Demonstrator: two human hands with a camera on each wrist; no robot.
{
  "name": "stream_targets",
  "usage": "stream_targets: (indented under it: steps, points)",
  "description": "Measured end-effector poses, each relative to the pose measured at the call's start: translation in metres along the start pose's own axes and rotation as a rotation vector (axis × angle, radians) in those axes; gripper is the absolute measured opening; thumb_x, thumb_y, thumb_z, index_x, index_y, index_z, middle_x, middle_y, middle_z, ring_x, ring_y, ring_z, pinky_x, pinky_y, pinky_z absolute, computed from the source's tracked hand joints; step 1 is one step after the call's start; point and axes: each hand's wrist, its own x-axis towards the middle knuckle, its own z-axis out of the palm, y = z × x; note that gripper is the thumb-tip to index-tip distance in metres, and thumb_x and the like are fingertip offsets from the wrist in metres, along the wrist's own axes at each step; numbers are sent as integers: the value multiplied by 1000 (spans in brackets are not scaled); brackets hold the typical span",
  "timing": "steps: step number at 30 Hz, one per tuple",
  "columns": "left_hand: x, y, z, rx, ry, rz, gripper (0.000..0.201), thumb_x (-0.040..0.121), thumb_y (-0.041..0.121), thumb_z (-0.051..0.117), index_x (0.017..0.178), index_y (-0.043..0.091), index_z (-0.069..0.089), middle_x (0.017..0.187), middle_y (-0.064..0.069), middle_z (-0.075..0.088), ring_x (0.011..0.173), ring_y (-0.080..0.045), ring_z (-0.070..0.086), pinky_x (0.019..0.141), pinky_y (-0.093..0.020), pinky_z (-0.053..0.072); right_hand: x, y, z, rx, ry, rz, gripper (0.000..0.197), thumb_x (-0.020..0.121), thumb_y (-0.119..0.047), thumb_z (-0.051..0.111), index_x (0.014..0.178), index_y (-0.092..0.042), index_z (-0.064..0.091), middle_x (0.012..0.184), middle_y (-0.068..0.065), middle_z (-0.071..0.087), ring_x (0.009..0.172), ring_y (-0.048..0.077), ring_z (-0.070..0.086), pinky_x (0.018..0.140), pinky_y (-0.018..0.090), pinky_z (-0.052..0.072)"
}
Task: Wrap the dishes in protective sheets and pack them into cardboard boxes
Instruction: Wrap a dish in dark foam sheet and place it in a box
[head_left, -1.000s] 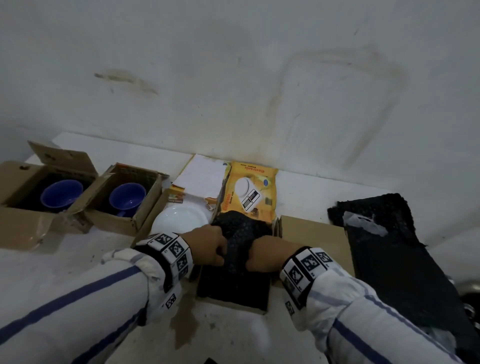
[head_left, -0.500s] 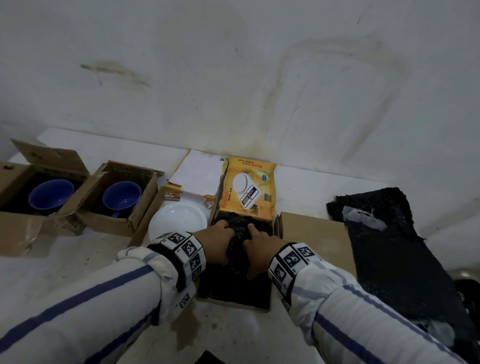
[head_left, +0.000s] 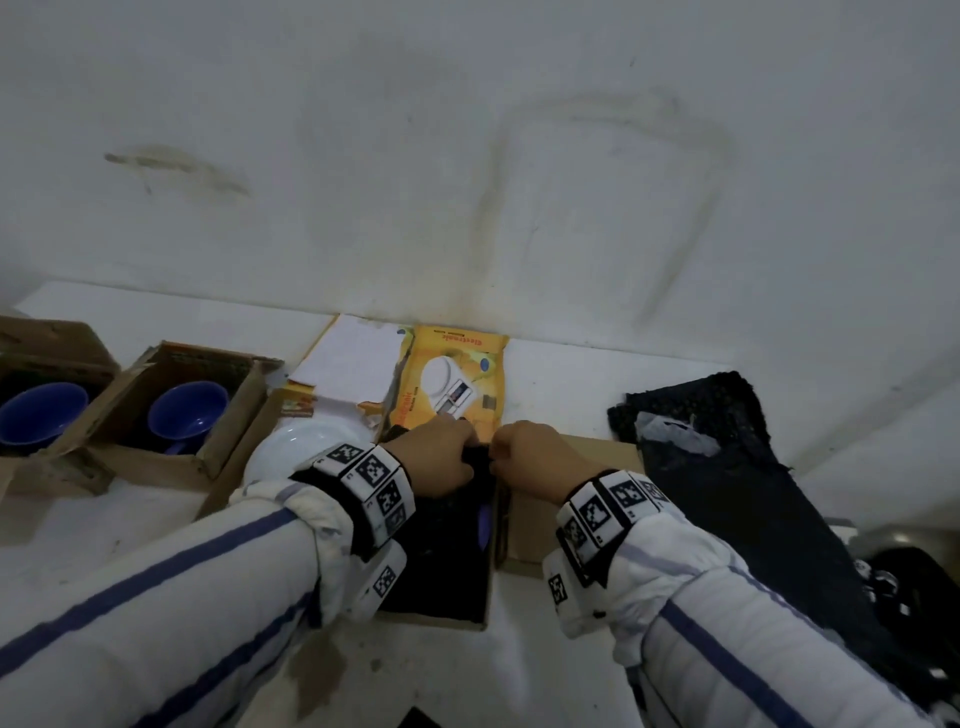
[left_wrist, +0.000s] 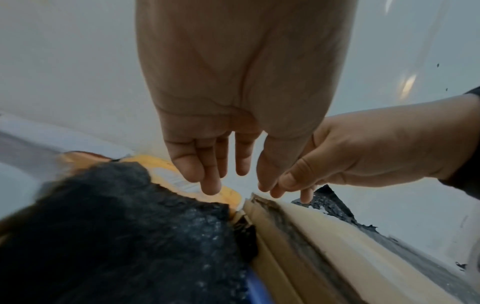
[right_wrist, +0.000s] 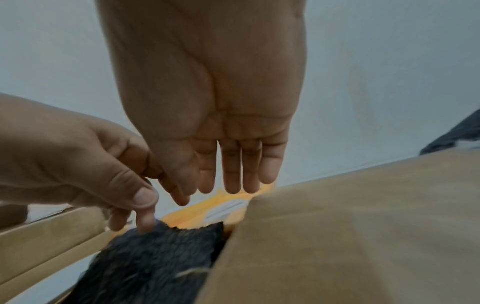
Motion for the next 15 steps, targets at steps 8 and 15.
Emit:
stream_targets:
  steps: [8,15]
  points:
    - [48,95,25,-1,-13,43,46,91,20,51,137,17,43,139,-8,39,125,-25,44,101,-34,40,-44,109,-18,195,198,217,24,91,-13,49,106,-9,67,113,12,66,104,28,61,88,32,49]
    - [100,176,53,144,3,43,43,91,23,49,134,20,49,139,-9,42,124,-33,43,102,-41,40,-70,218,-13,136,120,419,30,87,-10,51,115,-9,63,125,14,58,117,32,51,99,35,44]
